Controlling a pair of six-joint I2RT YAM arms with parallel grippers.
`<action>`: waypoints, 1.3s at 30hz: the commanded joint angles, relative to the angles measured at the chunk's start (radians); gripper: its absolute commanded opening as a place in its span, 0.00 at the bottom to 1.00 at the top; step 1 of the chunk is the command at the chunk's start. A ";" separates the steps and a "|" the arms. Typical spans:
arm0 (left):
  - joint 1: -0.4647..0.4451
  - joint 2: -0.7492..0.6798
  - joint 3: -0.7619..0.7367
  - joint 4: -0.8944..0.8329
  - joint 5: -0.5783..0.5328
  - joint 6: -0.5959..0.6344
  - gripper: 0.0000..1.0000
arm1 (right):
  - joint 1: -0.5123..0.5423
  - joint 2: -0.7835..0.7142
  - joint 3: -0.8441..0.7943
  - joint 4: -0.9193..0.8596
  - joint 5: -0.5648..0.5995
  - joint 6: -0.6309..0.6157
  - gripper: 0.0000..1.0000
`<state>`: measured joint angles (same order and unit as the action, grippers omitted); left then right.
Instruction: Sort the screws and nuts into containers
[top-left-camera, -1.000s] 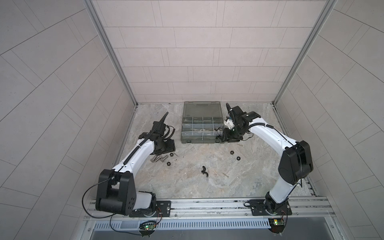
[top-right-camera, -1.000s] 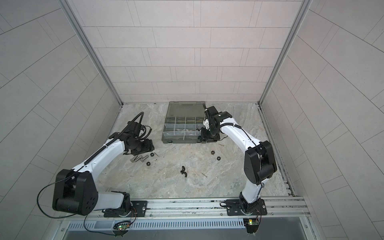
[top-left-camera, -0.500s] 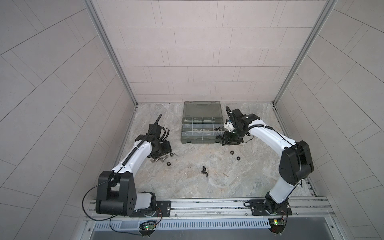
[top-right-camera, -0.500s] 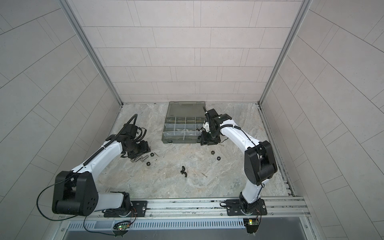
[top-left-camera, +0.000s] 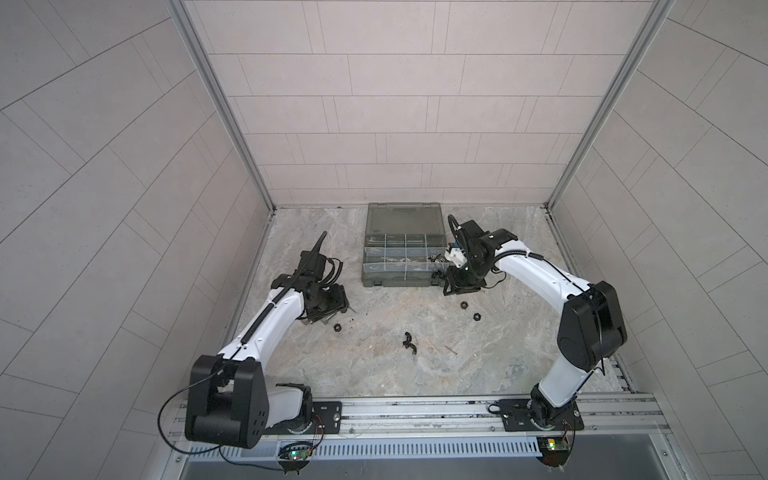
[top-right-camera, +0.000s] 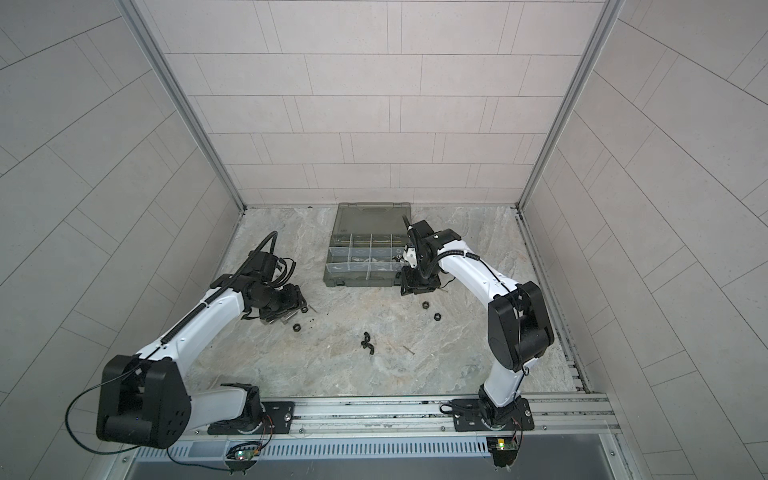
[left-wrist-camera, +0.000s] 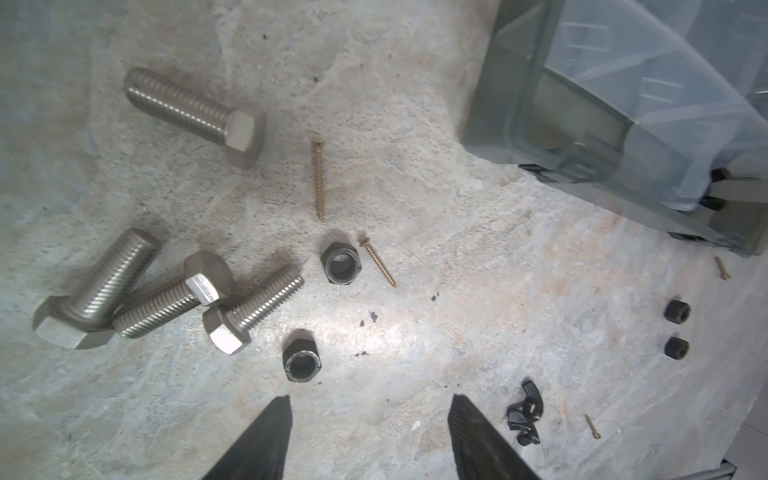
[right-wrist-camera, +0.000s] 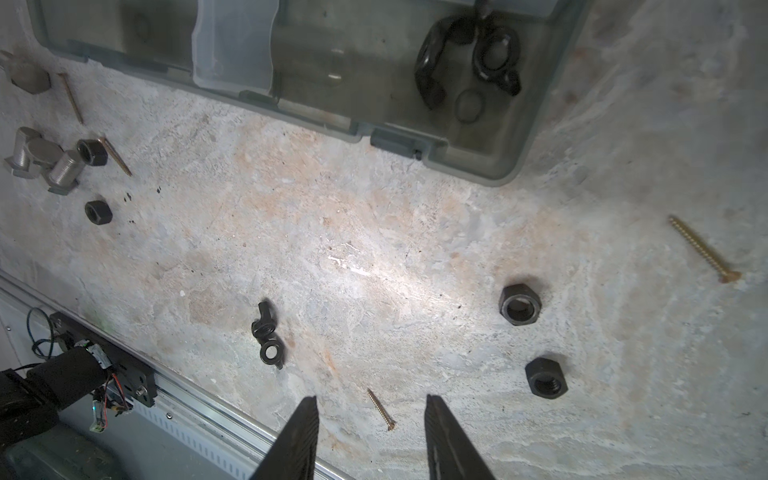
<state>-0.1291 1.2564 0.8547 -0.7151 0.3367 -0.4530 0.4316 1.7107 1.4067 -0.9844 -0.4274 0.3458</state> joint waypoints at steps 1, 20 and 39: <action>-0.036 -0.052 -0.007 -0.014 0.037 0.011 0.67 | 0.039 -0.004 -0.027 -0.026 0.028 -0.005 0.43; -0.581 0.368 0.211 0.119 -0.072 0.017 0.65 | -0.043 -0.356 -0.143 -0.173 0.181 0.072 0.76; -0.682 0.446 0.176 0.155 -0.066 -0.068 0.58 | -0.126 -0.549 -0.288 -0.155 0.194 0.068 0.83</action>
<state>-0.8001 1.6962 1.0431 -0.5495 0.2863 -0.4980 0.3122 1.1927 1.1286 -1.1255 -0.2310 0.4156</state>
